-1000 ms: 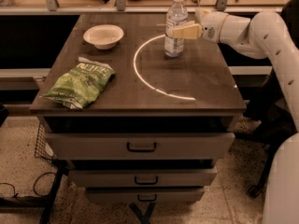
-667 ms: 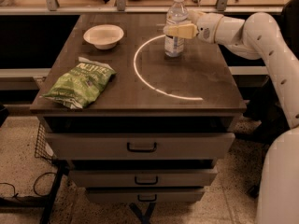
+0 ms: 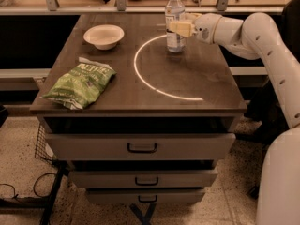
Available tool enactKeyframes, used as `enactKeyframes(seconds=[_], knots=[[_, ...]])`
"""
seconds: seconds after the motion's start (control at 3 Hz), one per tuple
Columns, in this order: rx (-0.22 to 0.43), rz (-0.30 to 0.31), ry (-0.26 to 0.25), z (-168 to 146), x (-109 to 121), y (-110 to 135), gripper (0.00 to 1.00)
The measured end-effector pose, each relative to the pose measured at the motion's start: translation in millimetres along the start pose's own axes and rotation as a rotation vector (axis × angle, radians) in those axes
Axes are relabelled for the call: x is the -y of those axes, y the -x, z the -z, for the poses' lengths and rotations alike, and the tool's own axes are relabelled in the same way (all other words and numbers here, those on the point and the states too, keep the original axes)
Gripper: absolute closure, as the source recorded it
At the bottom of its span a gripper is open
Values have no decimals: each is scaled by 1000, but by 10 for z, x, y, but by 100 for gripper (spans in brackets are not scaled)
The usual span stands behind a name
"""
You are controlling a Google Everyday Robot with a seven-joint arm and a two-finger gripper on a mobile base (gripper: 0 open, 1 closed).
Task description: Pick blue plastic bottle
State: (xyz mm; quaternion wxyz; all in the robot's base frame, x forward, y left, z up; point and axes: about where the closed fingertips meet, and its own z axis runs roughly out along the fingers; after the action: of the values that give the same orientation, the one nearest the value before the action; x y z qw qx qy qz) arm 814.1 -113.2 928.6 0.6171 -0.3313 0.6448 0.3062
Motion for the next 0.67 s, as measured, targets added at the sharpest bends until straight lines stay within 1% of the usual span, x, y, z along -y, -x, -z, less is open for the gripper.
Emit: enactKeyframes(seconds=[0.33, 0.67], knots=[[0, -1, 4, -28, -17, -4, 85], [0, -2, 9, -60, -37, -8, 100]])
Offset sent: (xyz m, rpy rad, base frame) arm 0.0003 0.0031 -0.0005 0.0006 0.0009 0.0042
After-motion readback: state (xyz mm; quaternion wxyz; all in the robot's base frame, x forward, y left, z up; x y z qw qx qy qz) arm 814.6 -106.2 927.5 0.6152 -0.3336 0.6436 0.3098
